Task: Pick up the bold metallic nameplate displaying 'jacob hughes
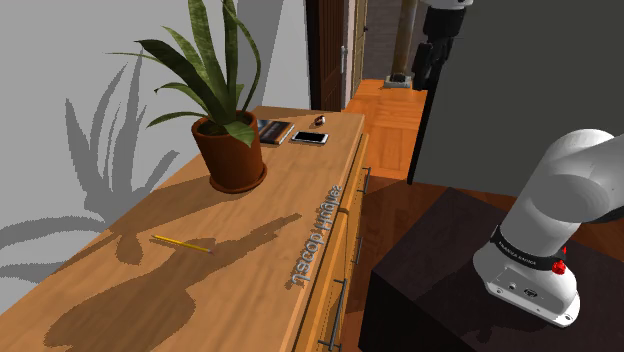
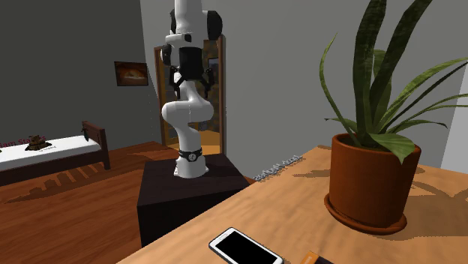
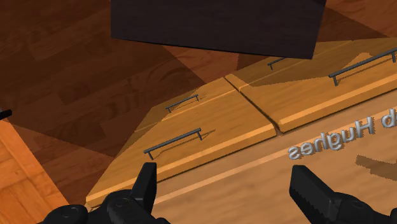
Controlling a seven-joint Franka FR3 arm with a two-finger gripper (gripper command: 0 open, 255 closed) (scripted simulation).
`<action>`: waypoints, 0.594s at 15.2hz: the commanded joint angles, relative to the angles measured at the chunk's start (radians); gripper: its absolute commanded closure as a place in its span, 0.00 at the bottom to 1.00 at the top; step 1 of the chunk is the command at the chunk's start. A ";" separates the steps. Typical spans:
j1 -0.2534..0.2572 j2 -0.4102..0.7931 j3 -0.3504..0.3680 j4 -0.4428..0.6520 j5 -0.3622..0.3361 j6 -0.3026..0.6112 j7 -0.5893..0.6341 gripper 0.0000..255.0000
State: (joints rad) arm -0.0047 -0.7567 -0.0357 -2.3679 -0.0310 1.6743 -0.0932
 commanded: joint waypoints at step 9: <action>0.039 0.004 0.166 -0.147 0.109 0.137 0.240 0.00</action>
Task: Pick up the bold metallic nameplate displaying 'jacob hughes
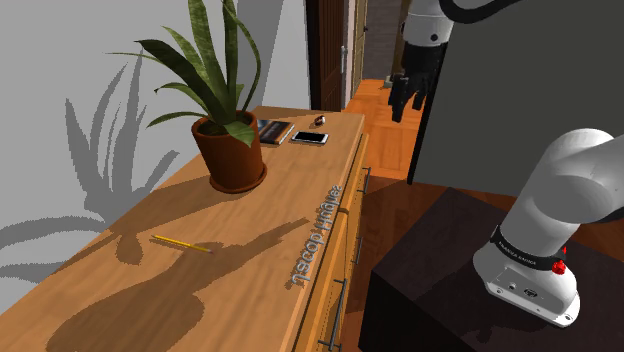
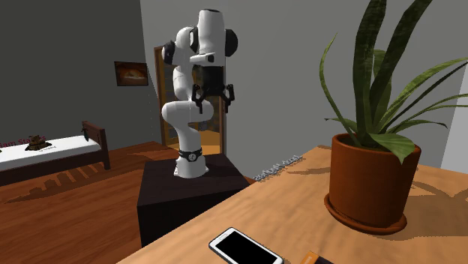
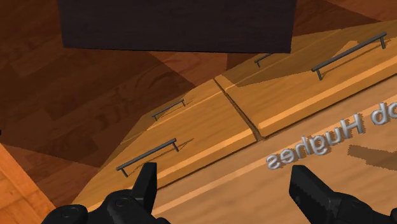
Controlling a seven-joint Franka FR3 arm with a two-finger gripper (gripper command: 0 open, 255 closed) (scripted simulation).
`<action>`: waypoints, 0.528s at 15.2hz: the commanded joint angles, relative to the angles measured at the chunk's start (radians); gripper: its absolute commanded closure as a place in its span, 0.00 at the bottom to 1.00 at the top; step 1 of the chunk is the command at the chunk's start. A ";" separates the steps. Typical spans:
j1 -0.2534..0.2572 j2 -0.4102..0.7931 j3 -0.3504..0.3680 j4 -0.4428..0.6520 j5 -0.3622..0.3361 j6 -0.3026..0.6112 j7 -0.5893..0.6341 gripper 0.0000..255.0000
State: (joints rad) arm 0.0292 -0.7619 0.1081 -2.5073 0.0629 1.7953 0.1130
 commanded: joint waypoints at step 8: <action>0.048 0.129 0.202 -0.062 0.119 0.188 0.275 0.00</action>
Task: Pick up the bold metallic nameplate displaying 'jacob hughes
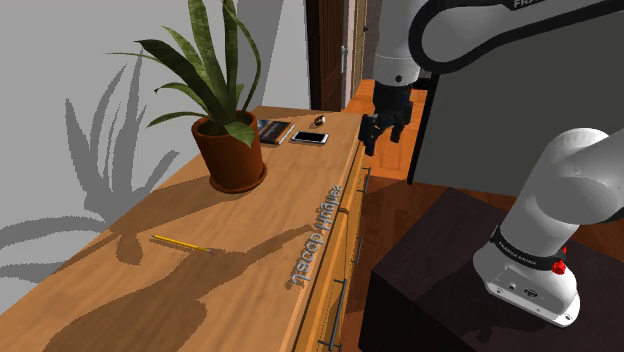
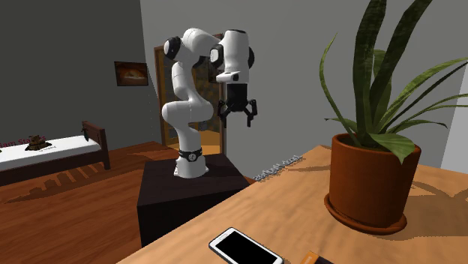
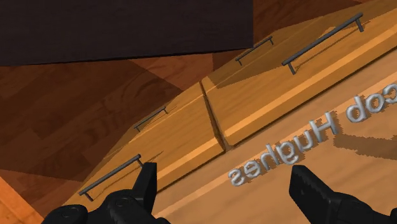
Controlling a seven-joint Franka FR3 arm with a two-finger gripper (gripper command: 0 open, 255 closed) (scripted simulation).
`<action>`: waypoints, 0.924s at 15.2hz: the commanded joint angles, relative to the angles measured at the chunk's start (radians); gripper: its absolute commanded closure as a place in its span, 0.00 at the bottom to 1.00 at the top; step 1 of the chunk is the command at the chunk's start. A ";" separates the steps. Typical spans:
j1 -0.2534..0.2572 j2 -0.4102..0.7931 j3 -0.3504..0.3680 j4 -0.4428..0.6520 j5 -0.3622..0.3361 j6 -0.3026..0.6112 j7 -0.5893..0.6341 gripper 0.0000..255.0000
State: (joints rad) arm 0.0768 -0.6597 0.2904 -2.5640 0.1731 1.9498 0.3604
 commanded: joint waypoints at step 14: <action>-0.033 0.501 0.348 0.134 -0.047 0.354 0.525 0.00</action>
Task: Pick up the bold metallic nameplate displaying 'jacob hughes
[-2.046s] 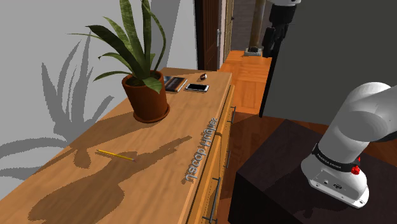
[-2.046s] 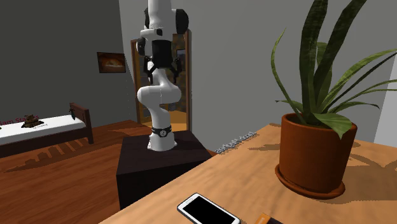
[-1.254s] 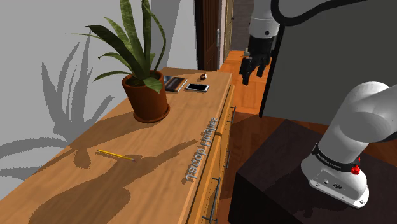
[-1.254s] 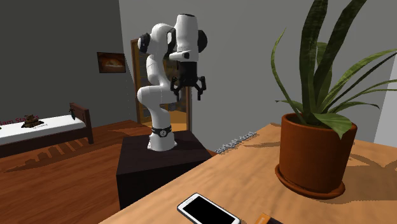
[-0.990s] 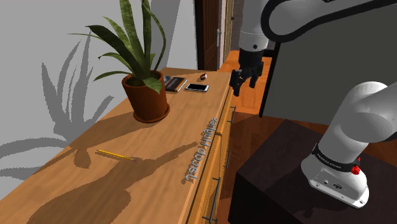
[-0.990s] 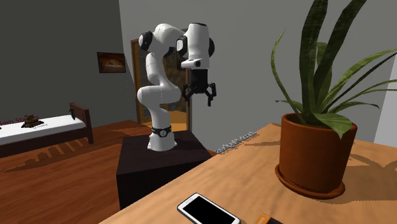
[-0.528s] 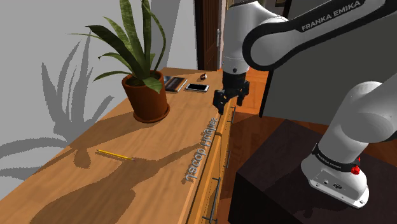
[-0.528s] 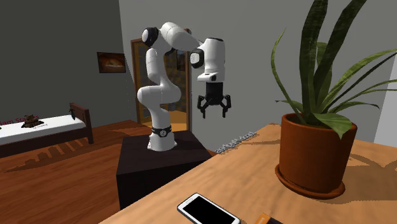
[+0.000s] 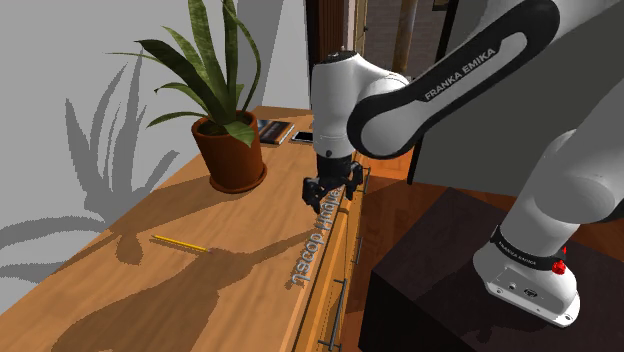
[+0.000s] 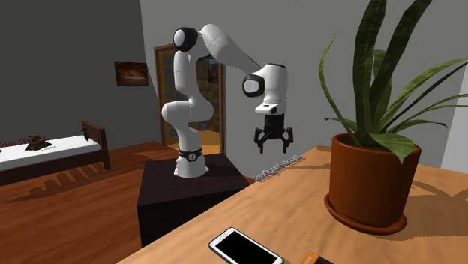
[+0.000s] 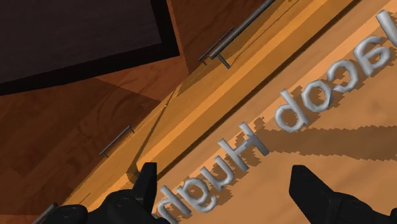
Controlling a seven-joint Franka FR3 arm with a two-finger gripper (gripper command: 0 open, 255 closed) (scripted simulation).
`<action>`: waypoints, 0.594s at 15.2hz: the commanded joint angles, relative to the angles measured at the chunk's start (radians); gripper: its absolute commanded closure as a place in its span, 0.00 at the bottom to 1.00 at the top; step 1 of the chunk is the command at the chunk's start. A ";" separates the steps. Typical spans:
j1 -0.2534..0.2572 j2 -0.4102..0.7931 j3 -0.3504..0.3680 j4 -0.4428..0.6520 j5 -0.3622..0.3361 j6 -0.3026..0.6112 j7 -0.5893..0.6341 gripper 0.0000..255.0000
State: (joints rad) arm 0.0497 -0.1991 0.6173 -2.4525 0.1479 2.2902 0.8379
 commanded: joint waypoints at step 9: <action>-0.017 0.198 0.053 0.019 -0.145 0.148 0.173 0.00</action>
State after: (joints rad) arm 0.0336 -0.0195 0.6687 -2.4319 0.0201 2.4207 0.9965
